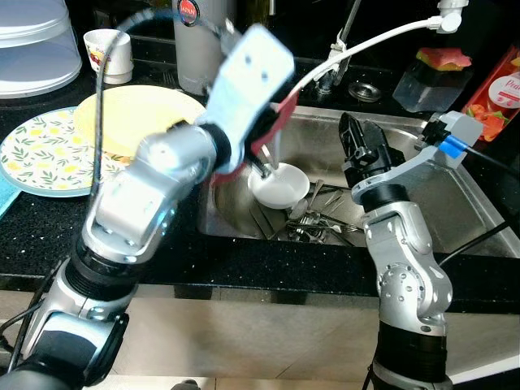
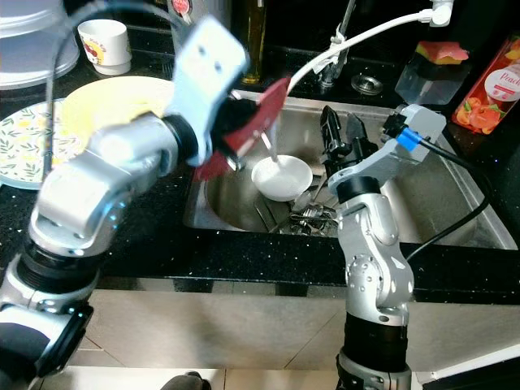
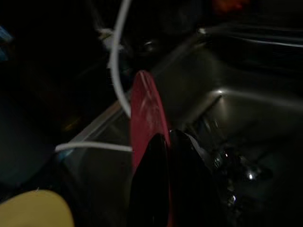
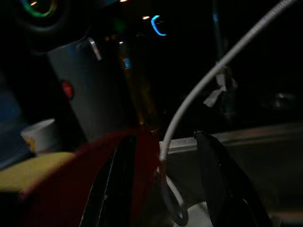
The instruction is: Kitchen organization
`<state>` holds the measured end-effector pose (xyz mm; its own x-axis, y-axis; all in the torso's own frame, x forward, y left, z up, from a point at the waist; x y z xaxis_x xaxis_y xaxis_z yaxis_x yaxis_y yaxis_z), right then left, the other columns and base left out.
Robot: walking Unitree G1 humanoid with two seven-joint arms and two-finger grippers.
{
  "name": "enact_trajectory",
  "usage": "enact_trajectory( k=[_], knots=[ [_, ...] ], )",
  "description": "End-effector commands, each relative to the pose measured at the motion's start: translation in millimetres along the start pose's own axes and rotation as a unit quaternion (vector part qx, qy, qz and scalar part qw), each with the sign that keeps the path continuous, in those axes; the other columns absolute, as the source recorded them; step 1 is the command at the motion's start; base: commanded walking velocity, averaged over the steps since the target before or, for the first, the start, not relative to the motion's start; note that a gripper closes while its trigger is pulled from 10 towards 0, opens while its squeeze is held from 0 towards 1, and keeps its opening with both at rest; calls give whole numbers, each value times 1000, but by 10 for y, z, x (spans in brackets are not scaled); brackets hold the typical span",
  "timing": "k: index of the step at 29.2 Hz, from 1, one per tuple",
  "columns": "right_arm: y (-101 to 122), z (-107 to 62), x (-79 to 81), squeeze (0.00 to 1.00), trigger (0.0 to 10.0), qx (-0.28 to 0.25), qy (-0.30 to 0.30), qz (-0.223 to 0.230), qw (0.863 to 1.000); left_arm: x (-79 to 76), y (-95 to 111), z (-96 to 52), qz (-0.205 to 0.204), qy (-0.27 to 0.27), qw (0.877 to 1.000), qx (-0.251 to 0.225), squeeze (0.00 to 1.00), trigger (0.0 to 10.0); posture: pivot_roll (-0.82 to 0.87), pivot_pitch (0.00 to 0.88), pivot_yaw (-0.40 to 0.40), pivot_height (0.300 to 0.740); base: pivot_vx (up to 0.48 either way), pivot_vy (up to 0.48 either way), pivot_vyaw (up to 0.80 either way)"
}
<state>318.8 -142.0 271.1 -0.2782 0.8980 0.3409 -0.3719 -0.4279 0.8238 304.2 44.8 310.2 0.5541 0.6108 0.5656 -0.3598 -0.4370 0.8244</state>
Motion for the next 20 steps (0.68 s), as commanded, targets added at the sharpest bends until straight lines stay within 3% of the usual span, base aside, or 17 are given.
enact_trajectory(
  k=[1,2,5,7,9,10,11,16,17,20],
  knots=[
    [6,-12,4,0,10000,-1,12,-22,1000,-185,-34,-3,18,-40,999,1,0,10000,313,67,-96,740,0,0,0],
    [5,-12,5,0,10000,-1,13,-24,1000,-199,-43,-1,15,-44,999,2,0,10000,313,67,-96,740,0,0,0],
    [-85,-33,-20,0,10000,33,26,-71,997,-308,-169,45,68,-57,996,25,0,10000,309,67,-93,740,0,0,0],
    [-319,-104,-131,0,10000,109,26,-146,983,-343,-177,24,67,-71,995,27,0,10000,312,70,-94,740,0,0,0],
    [-399,-134,-218,0,10000,137,6,-151,979,-337,-181,27,61,-72,995,27,0,10000,315,71,-93,740,0,0,0],
    [-414,-141,-272,0,10000,142,-11,-151,978,-326,-178,28,57,-71,996,26,322,10000,315,72,-93,740,0,0,0],
    [-420,-145,-305,0,10000,145,-22,-152,977,-321,-176,26,55,-70,996,26,1000,10000,315,72,-93,740,0,0,0],
    [-409,-137,-448,0,10000,151,-62,-151,975,-238,-49,11,18,-62,998,-7,1000,10000,312,73,-90,740,0,0,0],
    [-393,-129,-449,0,10000,148,-62,-145,976,-201,-25,8,12,-57,998,-11,0,10000,312,73,-90,740,0,0,0],
    [-366,-115,-441,0,10000,144,-56,-139,978,-119,12,-6,-5,-48,999,-15,0,10000,312,73,-90,740,0,0,0]
  ],
)
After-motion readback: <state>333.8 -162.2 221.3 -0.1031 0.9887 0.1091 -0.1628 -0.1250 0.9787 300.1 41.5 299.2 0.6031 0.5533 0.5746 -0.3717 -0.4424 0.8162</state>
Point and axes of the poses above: a point about 5 cm out from each wrist's last joint towards the gripper, its own z axis pointing out of the wrist towards the gripper, its own y axis along the axis of the wrist's last joint, x = y × z, the point moved 2 cm from there along z, pointing out of the wrist towards the gripper, and after that the axes turned 1 degree about z, right-handed, at the moved point
